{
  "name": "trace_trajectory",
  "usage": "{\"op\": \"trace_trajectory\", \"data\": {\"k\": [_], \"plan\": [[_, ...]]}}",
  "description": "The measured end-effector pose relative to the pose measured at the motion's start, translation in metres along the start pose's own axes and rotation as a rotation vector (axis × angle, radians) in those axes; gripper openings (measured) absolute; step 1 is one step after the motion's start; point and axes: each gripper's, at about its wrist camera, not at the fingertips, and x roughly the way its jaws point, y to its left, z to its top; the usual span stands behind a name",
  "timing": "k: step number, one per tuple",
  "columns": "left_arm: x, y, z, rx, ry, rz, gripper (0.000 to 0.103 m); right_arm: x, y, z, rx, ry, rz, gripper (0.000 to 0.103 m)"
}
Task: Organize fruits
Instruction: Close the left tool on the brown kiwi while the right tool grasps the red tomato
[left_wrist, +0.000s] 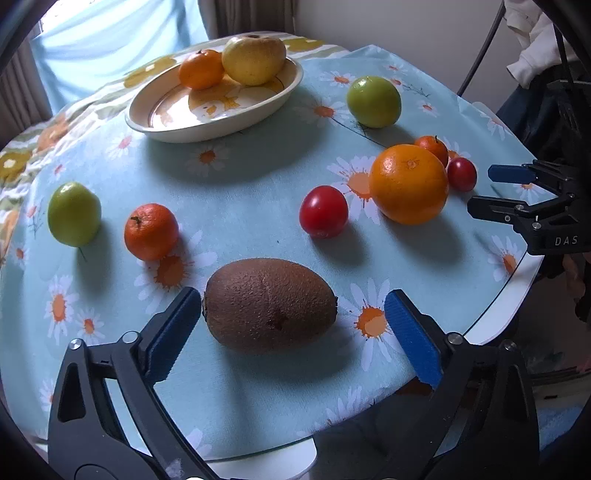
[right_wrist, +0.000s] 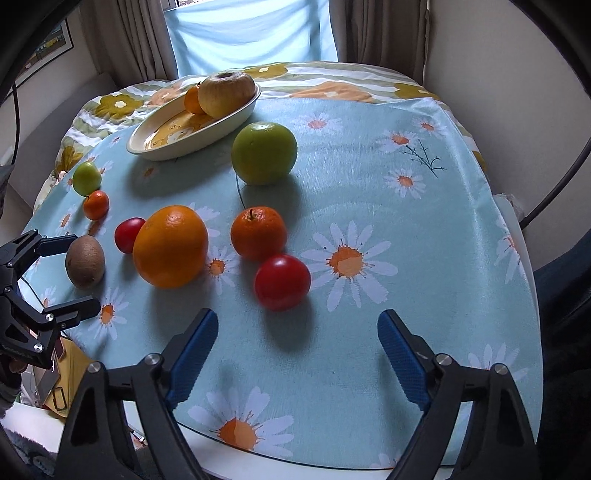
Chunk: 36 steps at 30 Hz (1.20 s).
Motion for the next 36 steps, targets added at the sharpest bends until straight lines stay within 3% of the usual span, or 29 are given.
{"op": "trace_trajectory", "data": {"k": [10, 16, 27, 33, 36], "plan": [[0.007, 0.005, -0.001, -0.024, 0.016, 0.032, 0.083, 0.012, 0.005, 0.008, -0.043, -0.004, 0.019, 0.062], [0.004, 0.01, 0.0, -0.06, 0.025, 0.049, 0.073, 0.013, 0.008, 0.012, -0.052, -0.006, 0.027, 0.057], [0.0, 0.009, -0.006, -0.074, 0.035, 0.069, 0.071, 0.012, 0.011, 0.014, -0.065, -0.018, 0.028, 0.046], [-0.003, 0.009, -0.01, -0.093, 0.033, 0.071, 0.071, 0.013, 0.01, 0.015, -0.082, -0.015, 0.03, 0.031], [-0.006, 0.009, -0.01, -0.102, 0.029, 0.068, 0.07, 0.01, 0.01, 0.015, -0.085, -0.026, 0.029, 0.03]]}}
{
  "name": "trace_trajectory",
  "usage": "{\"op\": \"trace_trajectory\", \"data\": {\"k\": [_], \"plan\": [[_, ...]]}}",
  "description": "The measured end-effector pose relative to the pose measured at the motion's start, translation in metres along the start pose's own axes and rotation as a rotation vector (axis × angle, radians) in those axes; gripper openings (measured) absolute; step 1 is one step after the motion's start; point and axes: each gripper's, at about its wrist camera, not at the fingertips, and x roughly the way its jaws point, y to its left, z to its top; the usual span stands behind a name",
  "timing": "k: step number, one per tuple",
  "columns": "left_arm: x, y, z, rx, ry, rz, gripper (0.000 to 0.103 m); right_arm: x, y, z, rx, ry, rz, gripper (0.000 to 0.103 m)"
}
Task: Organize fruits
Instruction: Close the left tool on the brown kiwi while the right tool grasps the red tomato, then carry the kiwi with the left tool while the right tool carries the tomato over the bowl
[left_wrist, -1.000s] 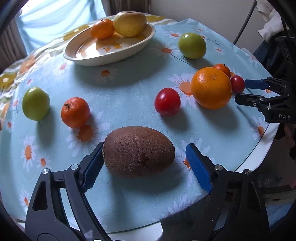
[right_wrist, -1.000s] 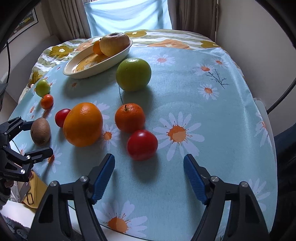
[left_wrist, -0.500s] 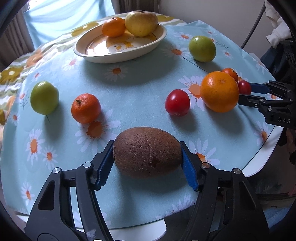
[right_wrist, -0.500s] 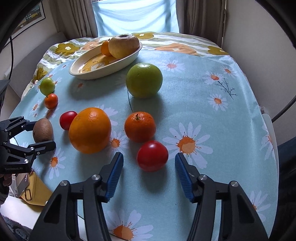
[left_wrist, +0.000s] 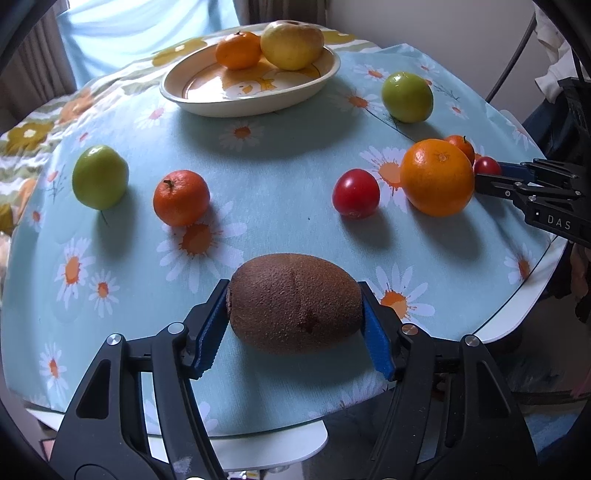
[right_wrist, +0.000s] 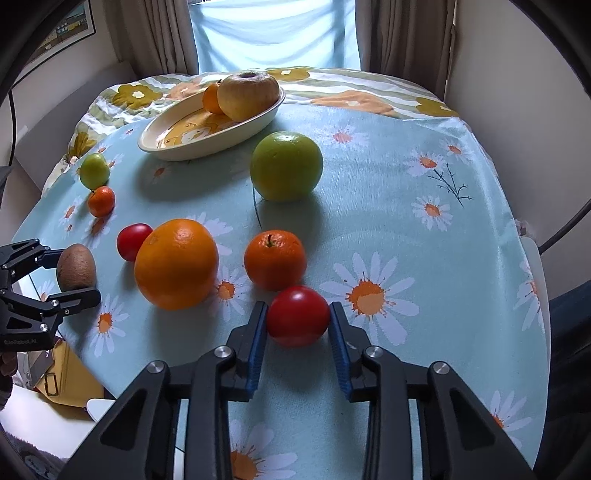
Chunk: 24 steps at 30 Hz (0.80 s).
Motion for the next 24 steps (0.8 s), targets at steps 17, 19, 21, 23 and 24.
{"op": "trace_trajectory", "data": {"k": [17, 19, 21, 23, 24], "plan": [[-0.052, 0.0, 0.028, -0.046, -0.074, 0.003, 0.07, -0.036, 0.002, 0.027, -0.019, -0.034, 0.044, 0.03], [-0.06, 0.0, 0.035, -0.052, -0.085, 0.006, 0.07, -0.043, 0.003, 0.033, -0.026, -0.045, 0.05, 0.03], [-0.07, 0.0, 0.042, -0.057, -0.101, 0.012, 0.07, -0.051, 0.002, 0.041, -0.032, -0.056, 0.057, 0.03], [-0.078, 0.0, 0.05, -0.061, -0.12, 0.019, 0.07, -0.06, 0.003, 0.05, -0.042, -0.064, 0.064, 0.03], [-0.082, 0.0, 0.054, -0.066, -0.129, 0.022, 0.07, -0.063, 0.004, 0.054, -0.048, -0.069, 0.066, 0.03]]}}
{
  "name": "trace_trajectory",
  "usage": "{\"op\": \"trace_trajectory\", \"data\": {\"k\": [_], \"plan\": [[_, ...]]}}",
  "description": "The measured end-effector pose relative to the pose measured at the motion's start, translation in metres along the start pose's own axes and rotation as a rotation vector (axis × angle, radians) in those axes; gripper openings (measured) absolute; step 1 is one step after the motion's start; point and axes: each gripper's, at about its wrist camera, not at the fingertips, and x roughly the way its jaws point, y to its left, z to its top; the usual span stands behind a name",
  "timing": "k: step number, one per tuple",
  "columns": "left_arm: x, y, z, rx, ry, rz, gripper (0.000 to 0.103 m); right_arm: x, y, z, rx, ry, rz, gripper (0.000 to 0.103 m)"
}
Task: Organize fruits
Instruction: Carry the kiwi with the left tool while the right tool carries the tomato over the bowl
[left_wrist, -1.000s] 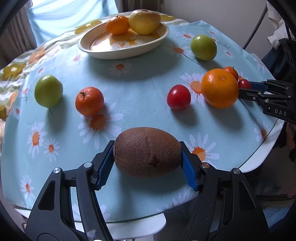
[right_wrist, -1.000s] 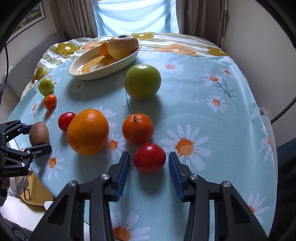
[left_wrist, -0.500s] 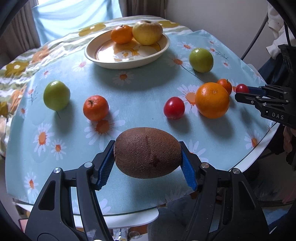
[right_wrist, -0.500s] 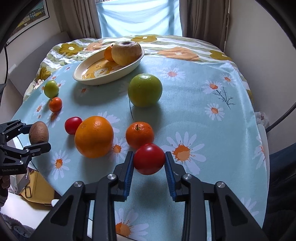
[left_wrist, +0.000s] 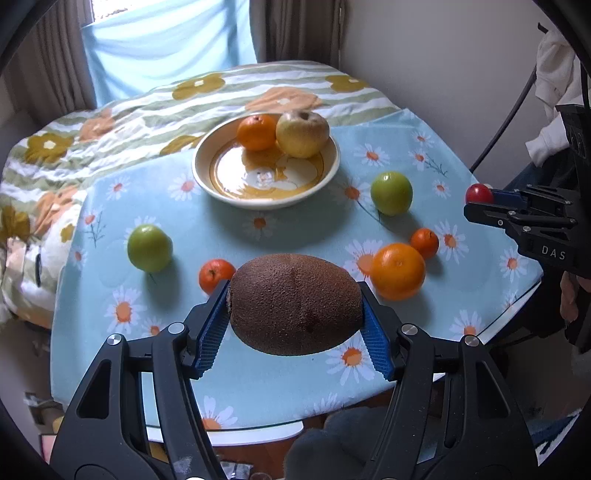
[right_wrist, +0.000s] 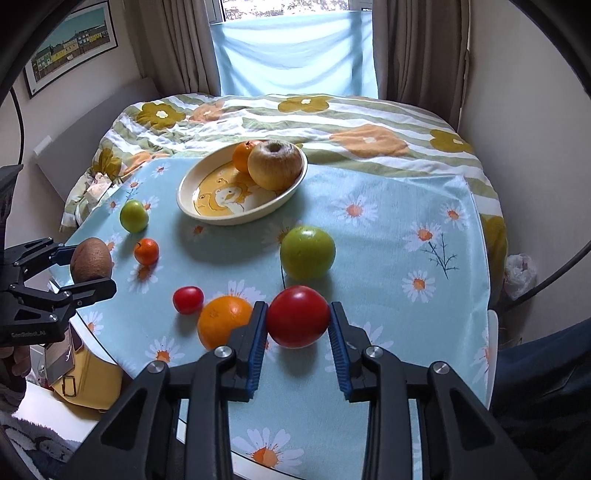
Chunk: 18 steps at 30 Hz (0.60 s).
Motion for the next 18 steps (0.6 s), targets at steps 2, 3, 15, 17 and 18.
{"op": "trace_trajectory", "data": {"k": [2, 3, 15, 17, 18], "plan": [[-0.006, 0.0, 0.01, -0.008, -0.022, 0.001, 0.07, -0.007, 0.002, 0.01, -0.015, -0.012, 0.01, 0.03], [-0.01, 0.0, 0.015, -0.011, -0.035, 0.002, 0.07, -0.01, 0.003, 0.015, -0.023, -0.017, 0.013, 0.03], [-0.011, 0.026, 0.075, 0.014, -0.12, -0.026, 0.07, -0.02, 0.019, 0.074, -0.063, -0.076, 0.046, 0.03], [-0.004, 0.032, 0.085, 0.028, -0.121, -0.033, 0.07, -0.016, 0.022, 0.082, -0.06, -0.083, 0.047, 0.03], [-0.001, 0.035, 0.089, 0.034, -0.12, -0.039, 0.07, -0.014, 0.024, 0.085, -0.058, -0.085, 0.044, 0.03]]}}
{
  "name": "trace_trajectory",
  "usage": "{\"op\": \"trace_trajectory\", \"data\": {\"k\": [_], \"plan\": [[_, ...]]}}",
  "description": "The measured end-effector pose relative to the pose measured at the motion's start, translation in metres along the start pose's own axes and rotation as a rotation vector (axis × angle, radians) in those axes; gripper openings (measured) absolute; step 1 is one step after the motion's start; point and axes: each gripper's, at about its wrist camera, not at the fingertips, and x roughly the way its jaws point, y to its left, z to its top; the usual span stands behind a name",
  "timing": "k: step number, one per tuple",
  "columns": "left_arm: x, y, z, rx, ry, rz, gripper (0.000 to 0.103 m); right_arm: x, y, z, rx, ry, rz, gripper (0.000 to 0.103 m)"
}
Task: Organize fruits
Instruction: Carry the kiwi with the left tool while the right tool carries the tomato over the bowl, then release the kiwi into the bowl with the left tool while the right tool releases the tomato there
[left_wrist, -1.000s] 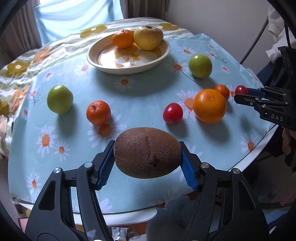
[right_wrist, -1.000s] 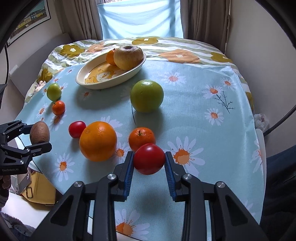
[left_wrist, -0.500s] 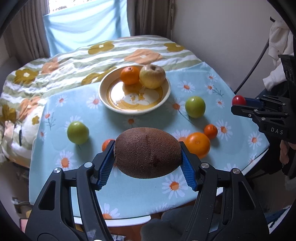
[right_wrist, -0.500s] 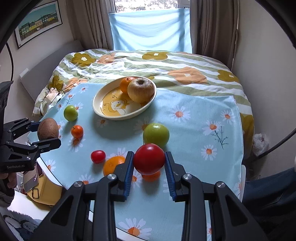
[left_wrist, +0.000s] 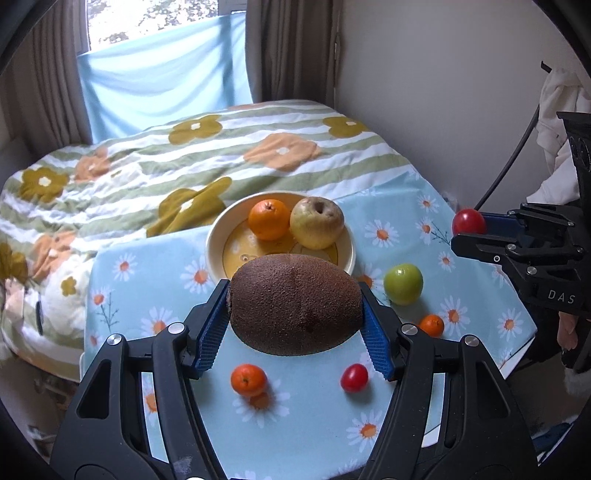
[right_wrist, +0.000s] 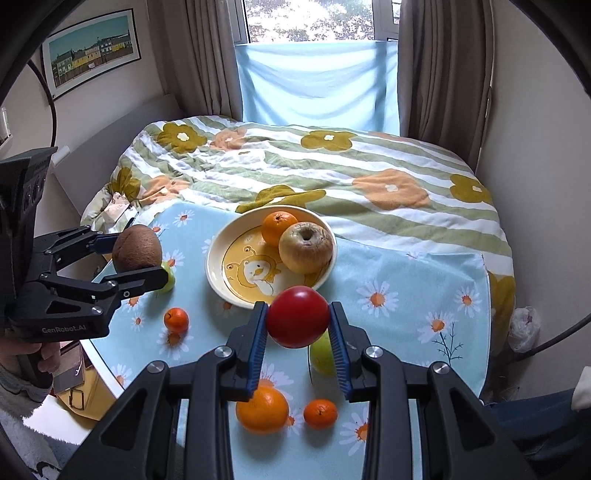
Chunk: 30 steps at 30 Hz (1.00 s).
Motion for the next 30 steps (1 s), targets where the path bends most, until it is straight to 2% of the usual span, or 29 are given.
{"op": "trace_trajectory", "data": {"k": [7, 19, 30], "plan": [[0.032, 0.027, 0.024, 0.044, 0.021, -0.038, 0.07, 0.029, 0.012, 0.018, 0.035, 0.019, -0.006, 0.03], [0.111, 0.065, 0.049, 0.156, 0.087, -0.087, 0.07, 0.087, 0.022, 0.038, 0.127, 0.074, -0.031, 0.03], [0.174, 0.066, 0.04, 0.322, 0.156, -0.101, 0.07, 0.124, 0.017, 0.037, 0.197, 0.129, -0.059, 0.03]]}}
